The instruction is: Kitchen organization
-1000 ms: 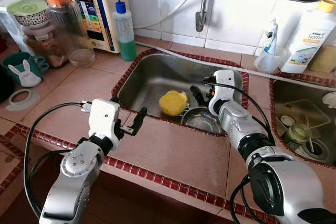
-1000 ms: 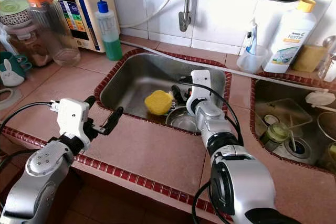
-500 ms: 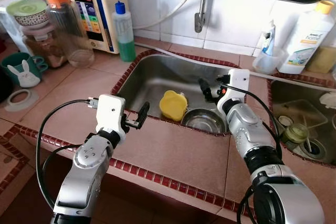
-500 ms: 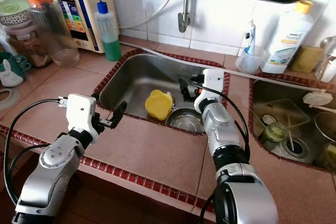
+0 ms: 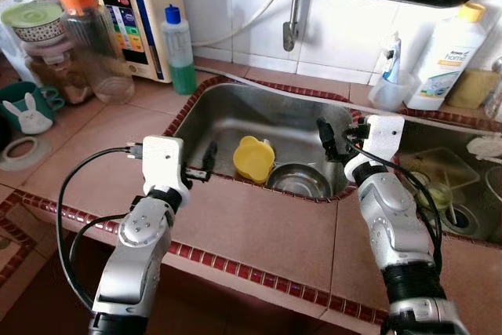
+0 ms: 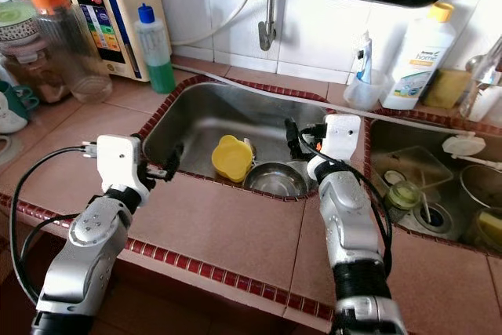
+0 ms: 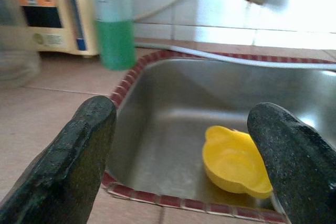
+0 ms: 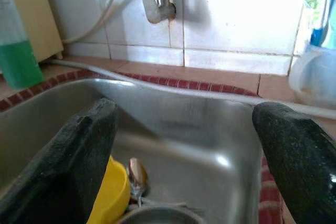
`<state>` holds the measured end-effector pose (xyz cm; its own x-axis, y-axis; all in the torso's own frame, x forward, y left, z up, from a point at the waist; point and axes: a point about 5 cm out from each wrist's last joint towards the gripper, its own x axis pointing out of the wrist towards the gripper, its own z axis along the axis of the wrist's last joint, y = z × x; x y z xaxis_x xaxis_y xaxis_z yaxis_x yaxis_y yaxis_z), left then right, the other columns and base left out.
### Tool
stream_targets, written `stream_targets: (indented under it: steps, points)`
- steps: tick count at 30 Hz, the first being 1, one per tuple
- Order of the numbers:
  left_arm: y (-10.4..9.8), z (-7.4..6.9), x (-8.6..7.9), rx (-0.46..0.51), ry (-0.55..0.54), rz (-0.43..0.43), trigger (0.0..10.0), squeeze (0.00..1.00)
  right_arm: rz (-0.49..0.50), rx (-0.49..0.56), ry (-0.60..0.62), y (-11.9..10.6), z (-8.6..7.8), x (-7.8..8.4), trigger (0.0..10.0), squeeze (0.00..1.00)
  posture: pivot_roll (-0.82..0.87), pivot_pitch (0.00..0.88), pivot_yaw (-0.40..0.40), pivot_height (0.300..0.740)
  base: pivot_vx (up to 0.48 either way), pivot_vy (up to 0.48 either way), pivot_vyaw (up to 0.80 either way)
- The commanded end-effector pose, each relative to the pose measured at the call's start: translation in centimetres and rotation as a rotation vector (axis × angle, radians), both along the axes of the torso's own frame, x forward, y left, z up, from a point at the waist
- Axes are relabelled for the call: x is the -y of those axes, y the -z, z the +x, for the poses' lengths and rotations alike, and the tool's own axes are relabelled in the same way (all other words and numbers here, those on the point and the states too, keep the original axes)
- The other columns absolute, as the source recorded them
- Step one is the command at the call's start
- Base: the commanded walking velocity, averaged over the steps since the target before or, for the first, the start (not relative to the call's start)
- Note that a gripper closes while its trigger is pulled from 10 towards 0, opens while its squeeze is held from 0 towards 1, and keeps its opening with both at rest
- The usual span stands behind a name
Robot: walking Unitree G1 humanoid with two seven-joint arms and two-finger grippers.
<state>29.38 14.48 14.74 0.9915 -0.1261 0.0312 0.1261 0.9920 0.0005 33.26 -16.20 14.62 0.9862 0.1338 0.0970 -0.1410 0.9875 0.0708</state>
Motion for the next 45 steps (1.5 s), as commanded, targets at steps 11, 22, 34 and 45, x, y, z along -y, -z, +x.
stream_targets:
  steps: [11,22,34,45]
  points:
    - [-0.2,0.1,0.2,-0.034,-0.024,-0.088,10.0,0.00,0.012,-0.024,-0.027,-0.9,-1.5,-1.6,10.0,0.00,0.03,0.000,-0.006,0.740,0.000,0.000,-0.16]
    - [-1.3,0.2,0.6,-0.032,-0.001,-0.106,10.0,0.00,0.018,-0.043,-0.044,-1.3,-1.5,-2.0,10.0,0.00,0.04,0.000,-0.005,0.740,0.000,0.000,-0.73]
    - [-0.6,-0.5,0.6,-0.078,0.040,-0.059,10.0,0.00,0.029,-0.061,-0.047,-1.3,-1.4,-2.2,10.0,0.00,0.06,0.000,-0.003,0.740,0.000,0.000,-0.67]
    - [-0.2,-1.1,1.8,-0.089,0.074,-0.058,10.0,0.00,0.035,-0.071,-0.047,-1.3,-1.0,-2.4,10.0,0.00,0.06,0.000,-0.007,0.740,0.000,0.000,-0.70]
